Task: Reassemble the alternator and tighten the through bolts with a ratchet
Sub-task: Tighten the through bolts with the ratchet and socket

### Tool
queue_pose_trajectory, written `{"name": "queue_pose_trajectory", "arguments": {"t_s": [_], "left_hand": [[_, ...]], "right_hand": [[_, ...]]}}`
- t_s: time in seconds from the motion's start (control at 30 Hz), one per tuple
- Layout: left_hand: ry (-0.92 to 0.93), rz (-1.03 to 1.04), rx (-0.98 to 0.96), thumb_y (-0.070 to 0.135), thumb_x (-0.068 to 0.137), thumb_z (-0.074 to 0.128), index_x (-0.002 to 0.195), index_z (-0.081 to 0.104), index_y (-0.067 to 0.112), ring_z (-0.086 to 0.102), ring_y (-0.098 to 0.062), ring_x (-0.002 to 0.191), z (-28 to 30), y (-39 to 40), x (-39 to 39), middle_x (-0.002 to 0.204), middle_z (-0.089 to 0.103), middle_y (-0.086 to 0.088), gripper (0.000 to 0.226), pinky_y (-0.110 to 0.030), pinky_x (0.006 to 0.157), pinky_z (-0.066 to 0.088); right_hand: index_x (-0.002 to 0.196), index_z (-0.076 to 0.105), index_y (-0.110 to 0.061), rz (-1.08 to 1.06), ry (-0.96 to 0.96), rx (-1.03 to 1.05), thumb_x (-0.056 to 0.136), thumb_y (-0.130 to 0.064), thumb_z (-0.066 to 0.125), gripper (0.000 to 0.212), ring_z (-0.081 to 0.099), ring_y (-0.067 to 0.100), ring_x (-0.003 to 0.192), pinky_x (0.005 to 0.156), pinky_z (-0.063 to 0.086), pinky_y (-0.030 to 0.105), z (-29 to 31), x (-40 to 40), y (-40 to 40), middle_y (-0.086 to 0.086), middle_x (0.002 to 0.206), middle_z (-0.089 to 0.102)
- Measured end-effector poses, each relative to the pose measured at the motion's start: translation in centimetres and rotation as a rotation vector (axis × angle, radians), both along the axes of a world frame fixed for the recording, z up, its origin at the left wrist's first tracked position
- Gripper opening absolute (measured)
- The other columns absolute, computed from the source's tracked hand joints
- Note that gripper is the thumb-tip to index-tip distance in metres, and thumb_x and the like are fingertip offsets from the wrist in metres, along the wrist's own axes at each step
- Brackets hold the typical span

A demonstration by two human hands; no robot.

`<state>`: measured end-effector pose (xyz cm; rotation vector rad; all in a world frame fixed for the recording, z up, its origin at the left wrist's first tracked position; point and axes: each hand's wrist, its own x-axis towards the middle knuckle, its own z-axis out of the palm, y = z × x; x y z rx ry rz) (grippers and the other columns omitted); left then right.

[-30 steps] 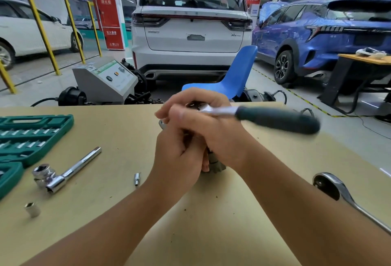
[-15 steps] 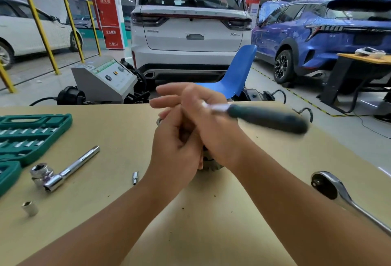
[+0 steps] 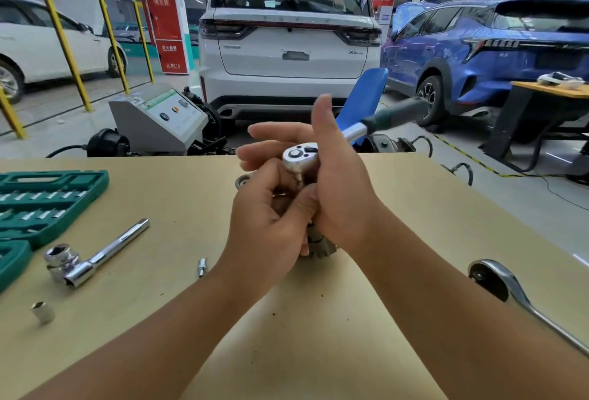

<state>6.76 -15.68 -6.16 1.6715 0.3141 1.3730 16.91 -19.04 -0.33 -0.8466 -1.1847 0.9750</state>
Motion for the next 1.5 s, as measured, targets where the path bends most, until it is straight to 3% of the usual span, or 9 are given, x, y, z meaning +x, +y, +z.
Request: {"name": "queue_pose_trajectory", "arguments": {"t_s": [0.17, 0.33, 0.5, 0.67, 0.87, 1.07, 1.23, 1.33, 1.5], "left_hand": [[-0.058, -0.150, -0.069, 0.024, 0.100, 0.057, 0.108, 0.067, 0.014, 0.053, -0.031, 0.046, 0.4, 0.1, -0.6, 0.068, 0.060, -0.013, 0.016, -0.034, 0.044, 0.049], [0.011, -0.062, -0.005, 0.016, 0.101, 0.053, 0.100, 0.064, 0.008, 0.051, -0.038, 0.041, 0.5, 0.9, -0.6, 0.064, 0.055, -0.020, 0.013, -0.040, 0.039, 0.048], [0.017, -0.031, 0.024, 0.010, 0.103, 0.049, 0.103, 0.069, 0.016, 0.054, -0.035, 0.042, 0.1, 1.2, -0.2, 0.056, 0.056, -0.014, 0.020, -0.036, 0.043, 0.047], [0.023, -0.022, 0.042, 0.032, 0.095, 0.061, 0.098, 0.057, 0.007, 0.051, -0.020, 0.037, 0.1, 0.8, 0.0, 0.055, 0.056, -0.001, 0.026, -0.030, 0.041, 0.045], [0.032, 0.011, 0.041, 0.010, 0.102, 0.051, 0.097, 0.064, 0.011, 0.055, -0.028, 0.041, 0.4, 0.9, -0.1, 0.055, 0.057, -0.004, 0.014, -0.031, 0.042, 0.044], [0.000, -0.008, 0.023, 0.017, 0.095, 0.068, 0.087, 0.057, 0.016, 0.051, -0.021, 0.037, 0.7, 0.6, -0.1, 0.061, 0.057, 0.001, 0.014, -0.030, 0.038, 0.044], [-0.012, 0.000, 0.022, 0.004, 0.094, 0.061, 0.104, 0.065, 0.009, 0.054, -0.020, 0.040, 0.9, 0.7, -0.2, 0.060, 0.056, -0.003, 0.012, -0.027, 0.038, 0.045], [-0.016, 0.000, 0.044, 0.004, 0.095, 0.060, 0.102, 0.065, 0.002, 0.054, -0.025, 0.042, 0.9, 0.8, -0.4, 0.060, 0.057, -0.009, 0.009, -0.028, 0.042, 0.044], [-0.003, -0.034, 0.071, 0.007, 0.095, 0.066, 0.104, 0.065, 0.020, 0.058, -0.012, 0.045, 0.9, 0.5, -0.1, 0.067, 0.065, 0.005, 0.016, -0.025, 0.045, 0.047]], "right_hand": [[0.113, 0.075, -0.006, -0.022, -0.109, 0.069, 0.100, -0.055, 0.050, 0.056, 0.074, 0.024, 0.104, 0.093, 0.060, 0.038, -0.4, -0.5, 0.4, 0.010, 0.106, 0.078], [0.105, 0.077, -0.010, 0.016, 0.028, 0.009, 0.100, -0.060, 0.047, 0.058, 0.071, 0.040, 0.107, 0.094, 0.057, 0.056, 0.2, 0.3, 0.4, 0.018, 0.109, 0.076], [0.099, 0.077, -0.033, -0.074, -0.341, 0.109, 0.083, -0.071, 0.066, 0.043, 0.066, 0.060, 0.085, 0.049, 0.051, 0.073, -0.4, -0.1, 0.2, 0.012, 0.102, 0.075], [0.105, 0.076, -0.009, 0.115, 0.091, -0.012, 0.100, -0.069, 0.034, 0.073, 0.070, 0.035, 0.109, 0.094, 0.057, 0.050, 0.1, 0.5, 0.3, 0.018, 0.111, 0.075], [0.107, 0.077, -0.027, -0.058, -0.309, 0.133, 0.085, -0.054, 0.072, 0.035, 0.067, 0.057, 0.095, 0.068, 0.048, 0.082, -0.6, 0.3, 0.6, 0.011, 0.106, 0.076], [0.109, 0.077, -0.012, 0.081, 0.034, -0.010, 0.097, -0.071, 0.040, 0.070, 0.070, 0.039, 0.111, 0.101, 0.052, 0.061, -0.2, 0.6, 0.6, 0.016, 0.115, 0.075], [0.107, 0.076, -0.021, -0.044, -0.236, 0.100, 0.094, -0.050, 0.062, 0.035, 0.073, 0.042, 0.095, 0.066, 0.045, 0.085, -0.6, 0.5, 0.7, 0.005, 0.107, 0.077], [0.112, 0.074, -0.022, 0.007, -0.250, 0.146, 0.093, -0.064, 0.057, 0.049, 0.072, 0.036, 0.106, 0.074, 0.045, 0.085, -0.7, 0.4, 0.8, 0.004, 0.116, 0.075], [0.114, 0.075, -0.012, 0.057, 0.057, -0.009, 0.100, -0.065, 0.039, 0.066, 0.071, 0.031, 0.112, 0.097, 0.058, 0.045, -0.2, 0.4, 0.6, 0.015, 0.116, 0.075]]}}
